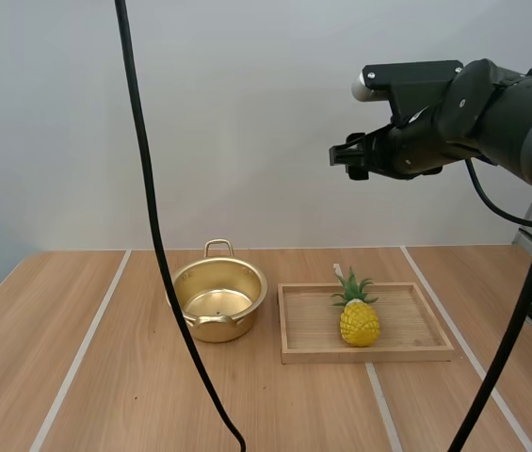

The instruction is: Open the pot, put the pineapple inside, and close it

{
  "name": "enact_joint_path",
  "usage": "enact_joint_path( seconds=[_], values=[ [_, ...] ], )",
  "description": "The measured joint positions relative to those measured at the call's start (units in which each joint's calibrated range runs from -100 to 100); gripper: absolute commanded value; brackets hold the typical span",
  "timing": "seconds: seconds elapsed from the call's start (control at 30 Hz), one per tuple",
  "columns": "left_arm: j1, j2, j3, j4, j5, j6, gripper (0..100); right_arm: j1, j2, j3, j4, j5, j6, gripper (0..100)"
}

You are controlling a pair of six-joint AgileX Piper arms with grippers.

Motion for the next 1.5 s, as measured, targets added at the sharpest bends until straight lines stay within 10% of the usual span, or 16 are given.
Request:
enact_joint_path(
  seconds=[0.67,1.1,1.5],
  values=[
    [0.00,0.0,0.0,0.0,0.0,0.0,0,0.0,4.9,0.2,0.6,32.2,-0.4,100],
    [0.00,0.0,0.0,0.0,0.0,0.0,0,0.0,4.9,21.8,-0.7,24.9,-2.8,100],
    [0.00,0.0,0.0,0.0,0.0,0.0,0,0.0,4.9,22.7,-2.0,14.4,-2.9,100]
  ],
)
